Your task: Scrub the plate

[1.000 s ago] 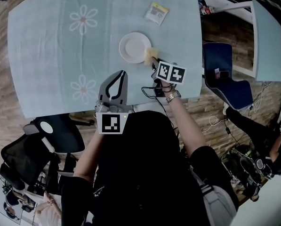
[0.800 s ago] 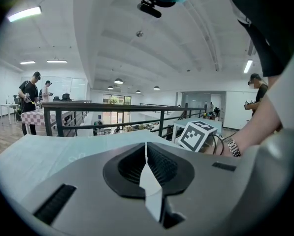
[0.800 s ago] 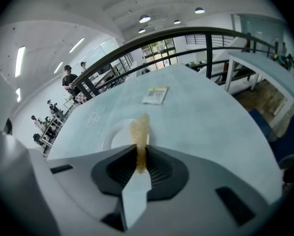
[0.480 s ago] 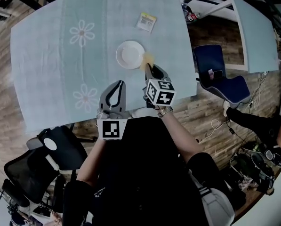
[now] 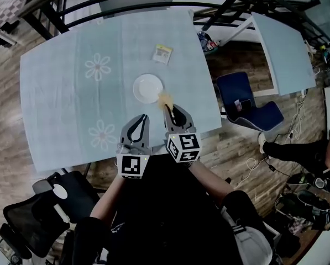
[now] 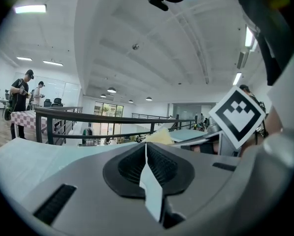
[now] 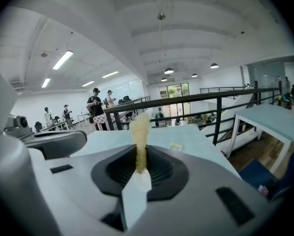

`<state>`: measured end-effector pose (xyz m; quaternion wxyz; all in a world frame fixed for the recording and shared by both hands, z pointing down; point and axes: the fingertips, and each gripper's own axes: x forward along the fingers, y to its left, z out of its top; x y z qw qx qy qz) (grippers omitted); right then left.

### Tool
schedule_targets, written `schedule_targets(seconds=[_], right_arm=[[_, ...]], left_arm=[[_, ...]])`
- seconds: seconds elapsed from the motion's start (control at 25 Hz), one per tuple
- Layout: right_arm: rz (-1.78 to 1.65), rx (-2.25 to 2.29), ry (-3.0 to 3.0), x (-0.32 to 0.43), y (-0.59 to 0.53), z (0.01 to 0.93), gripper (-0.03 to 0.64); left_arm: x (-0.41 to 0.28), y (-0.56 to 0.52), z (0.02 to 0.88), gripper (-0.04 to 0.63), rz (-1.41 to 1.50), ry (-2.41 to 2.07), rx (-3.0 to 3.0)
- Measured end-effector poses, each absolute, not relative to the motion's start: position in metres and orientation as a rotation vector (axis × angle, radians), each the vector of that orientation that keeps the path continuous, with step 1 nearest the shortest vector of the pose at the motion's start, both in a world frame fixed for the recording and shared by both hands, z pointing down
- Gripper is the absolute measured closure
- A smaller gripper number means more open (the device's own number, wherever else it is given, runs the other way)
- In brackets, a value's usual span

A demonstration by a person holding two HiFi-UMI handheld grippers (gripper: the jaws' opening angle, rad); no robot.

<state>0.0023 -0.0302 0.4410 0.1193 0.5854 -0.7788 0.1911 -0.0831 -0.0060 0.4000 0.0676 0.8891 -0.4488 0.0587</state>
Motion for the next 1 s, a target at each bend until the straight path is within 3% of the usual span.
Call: schedule_targets(seconds=[0.32,0.56,1.0], right_arm=[[0.100,1.524,-2.553,-0.015,-0.001,0.365,0.560],[0.412,1.462,-2.646,0.026,0.026,0.355,0.560],[0.349,1.405,-2.757,0.097,0.075,0.319,0.560]], left_arm=[[-0.080,0.011,0.379,0.574,0.145,-1.401,2.636],[-0.047,0.015,0.350,0.574,0.064,-1.501,2.613],[0.036,0.079,0.327,0.574,-0.051,-1.546,2.570]])
